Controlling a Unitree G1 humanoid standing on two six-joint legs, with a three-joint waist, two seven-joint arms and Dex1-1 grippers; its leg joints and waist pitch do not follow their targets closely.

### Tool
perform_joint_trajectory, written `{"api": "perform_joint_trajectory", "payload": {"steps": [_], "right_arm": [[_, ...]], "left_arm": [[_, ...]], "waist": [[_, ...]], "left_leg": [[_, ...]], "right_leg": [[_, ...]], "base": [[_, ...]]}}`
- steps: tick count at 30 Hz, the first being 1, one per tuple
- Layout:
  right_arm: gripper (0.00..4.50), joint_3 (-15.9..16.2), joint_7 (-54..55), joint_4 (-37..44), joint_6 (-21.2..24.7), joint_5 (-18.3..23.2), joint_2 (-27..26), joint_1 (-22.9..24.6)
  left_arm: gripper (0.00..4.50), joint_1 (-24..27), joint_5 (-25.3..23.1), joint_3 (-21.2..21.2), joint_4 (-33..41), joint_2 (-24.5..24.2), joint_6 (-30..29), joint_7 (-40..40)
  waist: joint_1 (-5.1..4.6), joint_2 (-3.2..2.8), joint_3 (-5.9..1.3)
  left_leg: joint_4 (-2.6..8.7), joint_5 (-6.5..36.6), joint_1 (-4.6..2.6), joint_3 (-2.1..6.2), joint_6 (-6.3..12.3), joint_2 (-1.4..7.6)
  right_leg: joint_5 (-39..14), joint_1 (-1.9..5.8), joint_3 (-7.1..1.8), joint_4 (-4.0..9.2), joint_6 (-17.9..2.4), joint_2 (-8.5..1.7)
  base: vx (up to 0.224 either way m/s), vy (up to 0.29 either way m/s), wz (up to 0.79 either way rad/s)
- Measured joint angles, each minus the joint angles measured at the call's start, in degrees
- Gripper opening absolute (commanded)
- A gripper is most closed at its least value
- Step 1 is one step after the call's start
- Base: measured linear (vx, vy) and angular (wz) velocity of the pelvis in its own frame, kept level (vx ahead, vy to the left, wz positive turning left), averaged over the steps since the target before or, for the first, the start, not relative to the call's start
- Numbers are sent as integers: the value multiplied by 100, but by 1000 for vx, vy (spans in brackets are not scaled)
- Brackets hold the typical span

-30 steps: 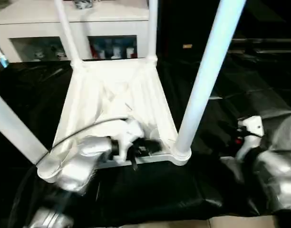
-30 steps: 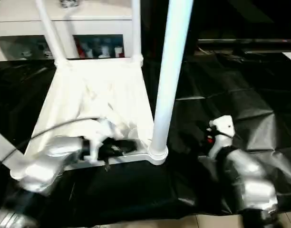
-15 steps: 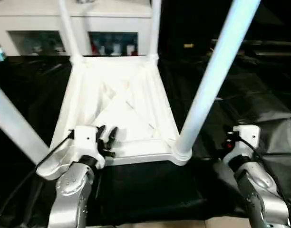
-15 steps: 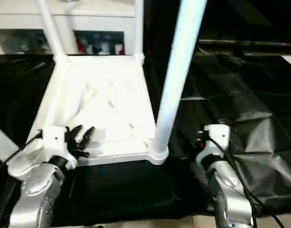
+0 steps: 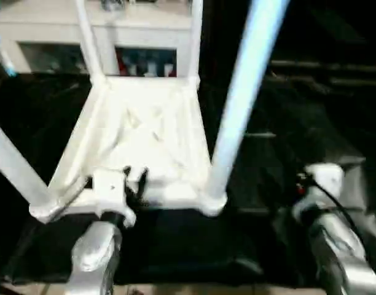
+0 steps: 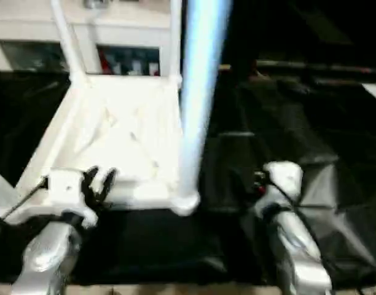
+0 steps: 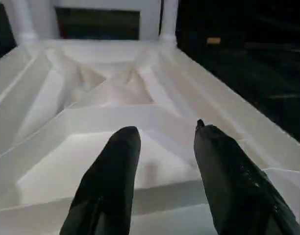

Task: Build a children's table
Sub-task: Rotate leg to tighten

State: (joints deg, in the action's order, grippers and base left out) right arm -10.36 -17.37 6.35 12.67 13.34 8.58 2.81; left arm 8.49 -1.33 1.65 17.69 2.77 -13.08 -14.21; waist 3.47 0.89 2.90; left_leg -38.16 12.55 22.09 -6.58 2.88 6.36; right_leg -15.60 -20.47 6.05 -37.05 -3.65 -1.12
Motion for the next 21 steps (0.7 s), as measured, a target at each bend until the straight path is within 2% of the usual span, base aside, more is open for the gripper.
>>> {"api": "perform_joint_trajectory", "payload": {"steps": [1,2,3,4,5,6,7,8,9,10,11,12,15,18,21], "right_arm": [[450,6,5,0,20,1,-6,7],[450,10,7,4,24,1,-8,8],[450,43,15,34,24,1,-14,16],[450,73,23,57,24,0,-17,40],[450,80,21,78,19,-3,-10,95],[450,78,15,122,-5,-11,26,197],[450,80,11,120,-18,-21,29,240],[450,86,5,119,-20,-41,29,322],[450,93,-12,121,-34,-40,30,372],[450,90,-48,123,-38,-22,48,403],[450,73,-101,140,-49,16,85,445],[450,-23,-178,146,-64,75,151,512],[450,-261,-252,145,-74,192,239,659],[450,-206,-820,208,-73,454,550,904],[450,-9,-1457,341,17,718,780,1118]], "left_arm": [[209,55,-12,-13,0,-19,41,1],[209,119,-22,-28,0,-39,64,1],[209,211,-40,-40,8,-51,106,1],[209,278,-40,-40,23,-55,108,0],[209,317,-37,-43,37,-58,112,-3],[209,378,-30,-47,115,-79,159,-7],[209,409,-18,-44,146,-129,213,-9],[209,477,-6,-31,163,-211,268,-14],[209,555,8,45,162,-279,329,-15],[209,633,59,131,163,-302,389,-22],[229,784,148,201,172,-304,509,-52],[229,974,238,233,173,-291,607,-86],[262,1211,414,294,172,-251,737,-179],[273,1676,653,424,308,-96,1068,-148],[304,1854,783,753,304,-30,1207,68]], "waist": [[56,-4,0],[114,-2,-1],[170,-4,-2],[188,-22,-8],[205,-77,-9],[218,-200,-18],[208,-277,-28],[167,-311,-20],[117,-313,-19],[71,-294,-23],[3,-275,-33],[-47,-255,-37],[-111,-197,-14],[-173,-163,-24],[-162,-118,4]], "left_leg": [[-121,57,32,38,94,-52],[-254,75,77,89,104,-63],[-369,71,142,190,85,-43],[-275,50,137,221,51,-11],[-40,26,78,210,44,55],[375,-58,-28,177,-66,242],[381,-167,-40,146,-238,333],[412,-202,-78,111,-476,383],[411,-207,-85,55,-606,404],[412,-179,-93,1,-640,398],[413,-171,-98,-45,-628,388],[425,-167,-97,-90,-618,368],[436,-160,-107,-194,-599,351],[433,-141,-110,-241,-568,347],[439,-138,-106,-247,-564,349]], "right_leg": [[-1,-2,-15,-5,-17,-2],[4,4,-43,-4,-24,-16],[9,10,-79,0,-25,-46],[13,26,-90,10,-10,-71],[21,55,-62,39,-4,-69],[37,86,1,69,1,-8],[44,103,27,76,15,1],[71,141,32,130,59,1],[81,160,19,145,72,-18],[89,160,-17,151,85,-34],[109,166,-48,181,126,-49],[130,161,-71,206,161,-78],[117,145,-94,208,252,-146],[119,154,-103,222,278,-183],[119,138,-101,221,285,-186]], "base": [[-2,-56,-9],[-2,-56,-9],[0,0,0],[0,0,0],[0,0,0],[14,80,7],[20,130,9],[20,130,9],[16,139,9],[12,115,0],[12,115,0],[3,101,-10],[-14,69,-3],[0,0,0],[0,0,0]]}}
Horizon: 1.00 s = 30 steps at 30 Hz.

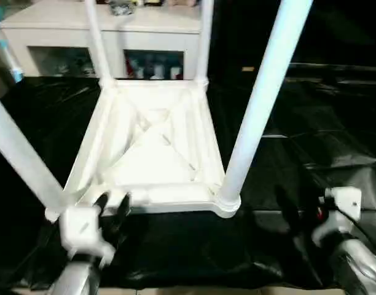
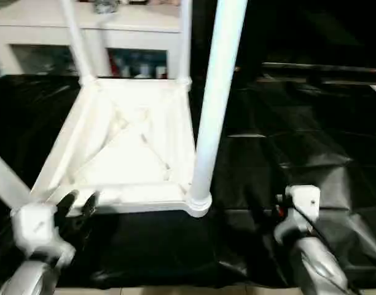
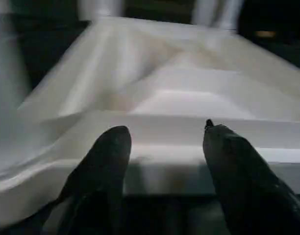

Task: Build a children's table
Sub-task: Rotate leg to tighten, then flip table

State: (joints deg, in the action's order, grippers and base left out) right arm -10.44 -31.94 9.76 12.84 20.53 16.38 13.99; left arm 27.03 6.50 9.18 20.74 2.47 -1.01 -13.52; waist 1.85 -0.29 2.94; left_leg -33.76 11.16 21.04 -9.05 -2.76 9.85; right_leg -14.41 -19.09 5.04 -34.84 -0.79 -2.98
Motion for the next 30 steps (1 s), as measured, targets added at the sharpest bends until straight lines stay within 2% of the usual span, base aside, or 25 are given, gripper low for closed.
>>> {"api": "perform_joint_trajectory", "payload": {"steps": [4,6,7,11,13,17,18,19,25,30], "right_arm": [[450,489,-819,413,217,290,279,80],[450,651,-993,489,292,373,303,80],[450,724,-1057,492,312,384,303,52],[450,951,-1182,485,326,383,301,-170],[450,1086,-1227,482,331,385,274,-294],[450,1201,-1226,478,339,383,234,-335],[450,1243,-1225,470,336,364,229,-336],[450,1271,-1224,461,331,353,226,-339],[450,1326,-1163,210,259,235,155,-544],[450,1373,-1092,7,218,158,109,-806]], "left_arm": [[323,-67,11,456,-20,16,241,346],[323,-76,15,517,-21,-1,245,407],[342,-104,20,569,-28,-37,245,429],[355,-360,61,720,-76,-229,244,503],[384,-512,76,789,-98,-327,212,515],[404,-708,112,849,-184,-438,188,519],[430,-800,161,890,-240,-469,132,541],[436,-875,195,924,-295,-505,91,566],[446,-1244,501,1314,-600,-651,-235,812],[446,-1269,628,1407,-578,-632,-286,884]], "waist": [[34,14,5],[51,24,11],[62,35,19],[115,46,26],[139,48,26],[176,48,26],[178,48,25],[180,46,24],[157,25,26],[163,44,28]], "left_leg": [[10,0,-2,0,0,0],[9,0,1,0,0,0],[9,0,2,-1,0,0],[8,0,0,-1,0,0],[8,-1,1,-1,1,0],[8,0,3,-6,2,0],[9,0,3,-6,2,0],[9,0,2,-6,2,0],[6,0,0,-6,1,0],[7,0,1,-6,2,1]], "right_leg": [[-4,0,0,1,9,0],[-5,-4,0,1,11,0],[-5,-6,0,2,11,0],[-3,-23,0,2,9,0],[-2,-25,0,2,8,0],[4,-25,0,2,-4,-2],[5,-25,0,2,-5,-2],[5,-25,0,1,-6,-2],[10,-25,0,-6,-14,-2],[11,-25,0,-6,-16,-2]], "base": [[0,0,0],[0,0,0],[0,0,0],[0,0,0],[0,0,0],[0,0,0],[0,0,0],[0,0,0],[0,0,0],[0,0,0]]}}
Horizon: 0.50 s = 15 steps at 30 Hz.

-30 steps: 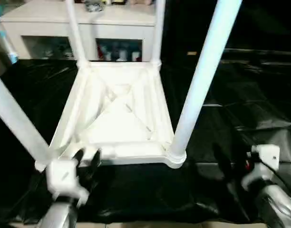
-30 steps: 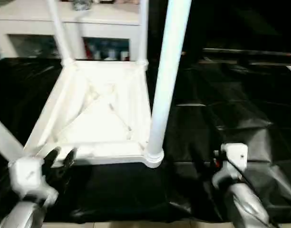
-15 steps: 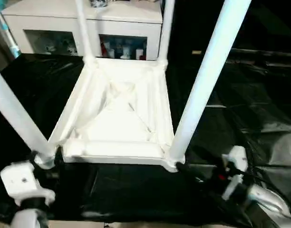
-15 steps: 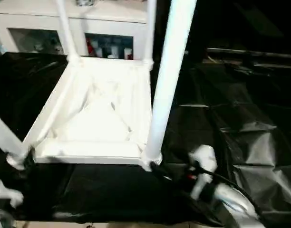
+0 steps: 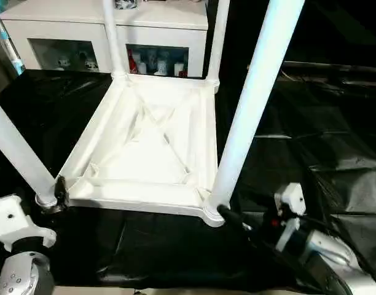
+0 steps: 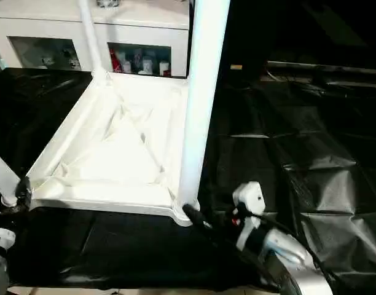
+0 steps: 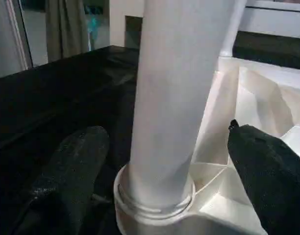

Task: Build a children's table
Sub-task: Flip table

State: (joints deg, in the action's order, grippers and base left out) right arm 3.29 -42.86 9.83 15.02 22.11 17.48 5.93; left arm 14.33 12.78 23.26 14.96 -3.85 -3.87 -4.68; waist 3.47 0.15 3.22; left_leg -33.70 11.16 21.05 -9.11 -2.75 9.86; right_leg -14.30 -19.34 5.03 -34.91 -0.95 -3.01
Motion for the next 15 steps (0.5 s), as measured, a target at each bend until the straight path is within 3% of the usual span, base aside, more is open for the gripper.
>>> {"api": "perform_joint_trajectory", "payload": {"steps": [4,9,13,15], "right_arm": [[450,143,-13,-309,-76,-30,-132,-271],[450,296,27,-583,-249,-176,-336,-554],[450,284,171,-830,-454,-283,-381,-674],[416,222,389,-1123,-588,-383,-481,-848]], "left_arm": [[446,-108,13,12,-114,-42,-2,-2],[446,-837,100,84,-922,-625,-46,-151],[446,-1064,102,55,-1388,-727,-134,-359],[450,-1188,90,-61,-1641,-819,-231,-478]], "waist": [[15,46,23],[127,45,24],[153,46,23],[159,44,24]], "left_leg": [[2,-1,15,-1,-1,1],[-2,-3,20,-3,-1,1],[-6,-1,21,-24,4,1],[-8,-2,20,-26,4,1]], "right_leg": [[2,-27,0,-10,-4,0],[10,-36,0,-16,-7,-1],[10,-38,-9,-14,-7,-7],[11,-44,-10,-26,-8,-8]], "base": [[0,0,0],[0,0,0],[0,0,0],[0,0,0]]}}
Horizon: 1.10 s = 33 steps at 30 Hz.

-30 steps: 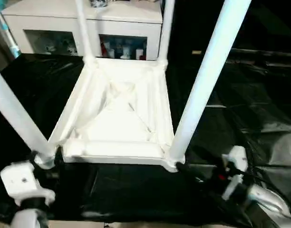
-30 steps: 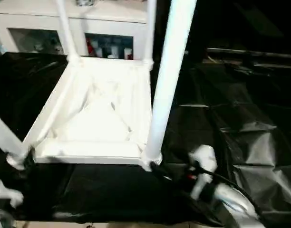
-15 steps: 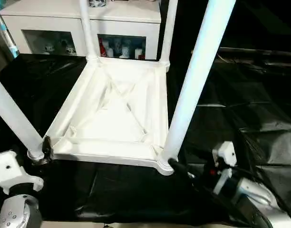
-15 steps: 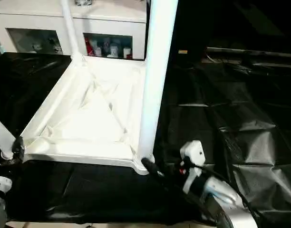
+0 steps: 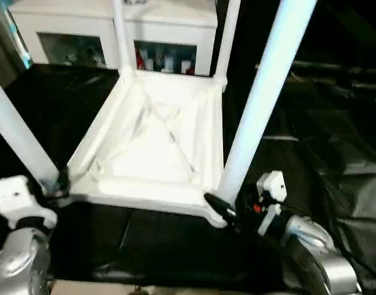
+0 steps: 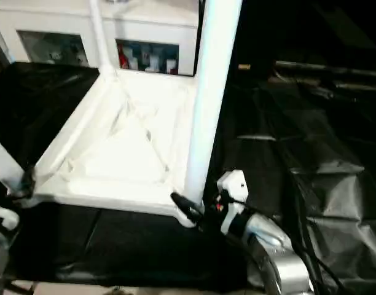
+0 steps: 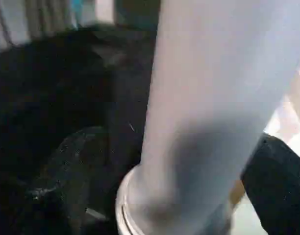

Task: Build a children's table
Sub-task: Flip table

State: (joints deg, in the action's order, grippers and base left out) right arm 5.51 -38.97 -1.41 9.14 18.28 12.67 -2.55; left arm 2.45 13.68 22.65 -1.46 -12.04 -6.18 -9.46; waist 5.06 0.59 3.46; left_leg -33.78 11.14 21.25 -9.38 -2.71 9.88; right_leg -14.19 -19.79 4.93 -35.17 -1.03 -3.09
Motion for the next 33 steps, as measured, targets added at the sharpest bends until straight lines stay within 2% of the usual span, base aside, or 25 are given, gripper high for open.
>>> {"api": "perform_joint_trajectory", "payload": {"steps": [2,6,12,14,18,25,33], "right_arm": [[413,-133,206,-163,-66,-50,-24,-94],[365,-499,428,-339,-94,9,-85,-159],[322,-775,746,-566,-266,76,-131,-224],[300,-849,795,-568,-307,95,-136,-221],[266,-971,936,-545,-351,100,-197,-134],[210,-1295,1313,-485,-432,132,-237,55],[200,-1469,1487,-461,-432,130,-121,81]], "left_arm": [[450,-66,0,-73,-11,2,-28,-38],[450,-193,17,-263,-75,23,-118,-39],[450,-254,38,-562,80,318,-275,-46],[450,-259,23,-697,141,386,-320,-34],[450,-338,-3,-1007,157,566,-392,-21],[450,-720,-117,-1272,-40,819,-390,-11],[450,-1003,-129,-1457,-233,962,-358,37]], "waist": [[13,0,0],[20,-1,0],[76,-15,-2],[96,-25,-3],[137,-96,-23],[193,-121,-22],[118,-136,-28]], "left_leg": [[-2,-1,-4,-9,1,0],[-1,-1,-12,-26,1,2],[-6,-4,-11,-43,4,5],[-7,-5,-10,-43,4,5],[-8,-5,-8,-45,5,5],[-9,-18,0,-52,22,8],[-12,-28,12,-58,36,7]], "right_leg": [[0,0,0,-8,-1,-7],[2,1,-6,-21,-3,-12],[6,3,-7,-24,-3,-21],[6,3,-7,-24,-3,-21],[6,4,-7,-20,-2,-21],[11,4,-4,-21,6,-25],[21,-3,-5,-11,23,-30]], "base": [[0,0,0],[0,0,0],[0,0,0],[0,0,0],[0,0,0],[0,0,0],[0,0,0]]}}
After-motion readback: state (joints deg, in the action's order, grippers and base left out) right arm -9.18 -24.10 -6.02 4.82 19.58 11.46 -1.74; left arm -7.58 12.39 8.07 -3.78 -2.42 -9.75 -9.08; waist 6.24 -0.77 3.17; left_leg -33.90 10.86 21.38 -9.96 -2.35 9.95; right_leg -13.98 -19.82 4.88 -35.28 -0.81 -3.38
